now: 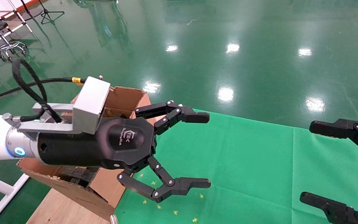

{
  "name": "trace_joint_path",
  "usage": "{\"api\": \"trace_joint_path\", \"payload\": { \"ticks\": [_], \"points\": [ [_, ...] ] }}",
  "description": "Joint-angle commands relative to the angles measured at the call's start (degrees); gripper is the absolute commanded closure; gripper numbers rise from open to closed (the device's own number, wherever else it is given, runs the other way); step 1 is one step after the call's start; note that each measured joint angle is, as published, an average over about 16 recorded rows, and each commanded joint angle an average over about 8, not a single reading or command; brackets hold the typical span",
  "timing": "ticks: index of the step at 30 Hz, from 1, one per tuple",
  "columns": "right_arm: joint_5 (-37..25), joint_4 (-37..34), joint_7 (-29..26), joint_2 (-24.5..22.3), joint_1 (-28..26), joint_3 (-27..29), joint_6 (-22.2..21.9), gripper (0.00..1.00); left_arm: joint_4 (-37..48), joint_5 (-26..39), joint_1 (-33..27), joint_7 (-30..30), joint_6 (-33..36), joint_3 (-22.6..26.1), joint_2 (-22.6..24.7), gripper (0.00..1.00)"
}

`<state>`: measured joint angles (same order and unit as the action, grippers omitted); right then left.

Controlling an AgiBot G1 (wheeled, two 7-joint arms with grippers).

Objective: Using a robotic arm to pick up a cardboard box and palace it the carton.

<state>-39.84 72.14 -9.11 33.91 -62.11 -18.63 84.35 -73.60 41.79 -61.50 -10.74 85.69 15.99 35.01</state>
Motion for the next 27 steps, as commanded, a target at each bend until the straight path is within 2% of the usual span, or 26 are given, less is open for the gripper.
{"api": "trace_joint_path", "payload": {
  "ticks": [1, 27],
  "points": [
    [0.0, 0.0, 0.0, 0.0, 0.0, 0.0, 0.0, 0.0, 0.0, 0.0, 0.0, 0.0, 0.0, 0.0, 0.0, 0.0],
    [0.0, 0.0, 0.0, 0.0, 0.0, 0.0, 0.0, 0.0, 0.1, 0.1, -0.1, 0.0, 0.0, 0.1, 0.0, 0.0]
  ]
}}
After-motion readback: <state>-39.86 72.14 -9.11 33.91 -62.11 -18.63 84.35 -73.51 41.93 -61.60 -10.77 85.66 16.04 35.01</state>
